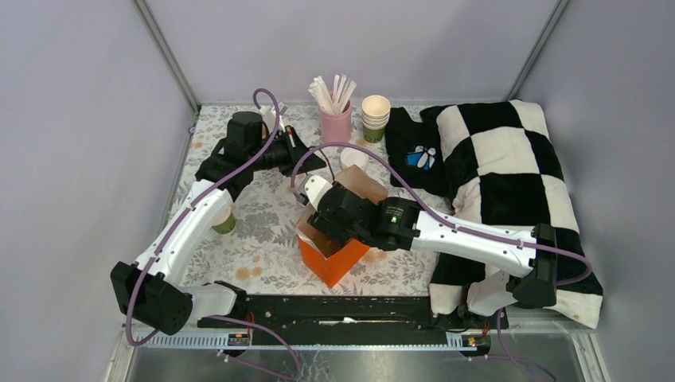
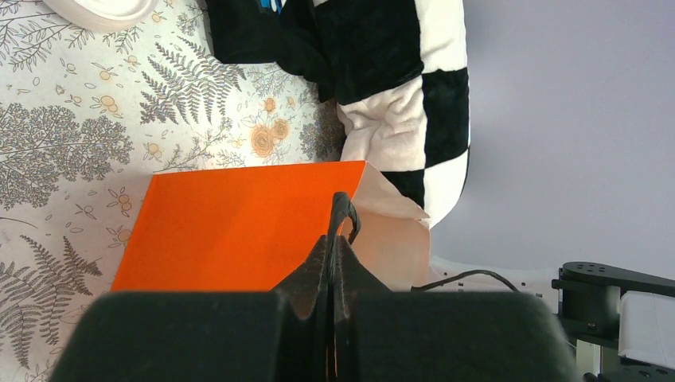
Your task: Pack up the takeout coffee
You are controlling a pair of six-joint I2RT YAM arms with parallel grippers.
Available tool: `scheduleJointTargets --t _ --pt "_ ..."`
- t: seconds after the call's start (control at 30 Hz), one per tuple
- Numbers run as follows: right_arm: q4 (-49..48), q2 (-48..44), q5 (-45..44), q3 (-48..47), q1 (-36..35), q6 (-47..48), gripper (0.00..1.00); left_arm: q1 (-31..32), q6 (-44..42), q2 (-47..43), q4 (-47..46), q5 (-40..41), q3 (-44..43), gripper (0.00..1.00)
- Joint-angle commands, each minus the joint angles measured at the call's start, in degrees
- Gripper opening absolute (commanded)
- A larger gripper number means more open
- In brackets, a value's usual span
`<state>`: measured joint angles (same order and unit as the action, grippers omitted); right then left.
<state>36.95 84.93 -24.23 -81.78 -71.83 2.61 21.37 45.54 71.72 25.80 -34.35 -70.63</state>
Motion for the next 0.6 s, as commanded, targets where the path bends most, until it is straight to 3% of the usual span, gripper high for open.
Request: scheduleJointTargets --t 0.0,0.13,0.47,0.57 --pt "2.06 -1.18 0.81 -2.10 0.46 -1.58 0.71 -0.28 -0.01 -0.50 -3.38 -0.23 0.51 0.00" --pt "8.85 -1.82 0.36 -10.97 0.44 -4.31 0.85 -0.27 -0.47 -0.39 -2.88 -0.19 0.17 0.00" --pt "13.90 -1.88 -9.43 -25.83 0.79 -4.73 0.97 -0.28 -2.47 1.45 -0.80 0.44 -2.09 0.00" --pt "16.00 -0.61 -10.27 -28.74 3.89 -6.30 1.00 -0.27 -3.26 2.59 0.70 0.51 -3.90 0.00"
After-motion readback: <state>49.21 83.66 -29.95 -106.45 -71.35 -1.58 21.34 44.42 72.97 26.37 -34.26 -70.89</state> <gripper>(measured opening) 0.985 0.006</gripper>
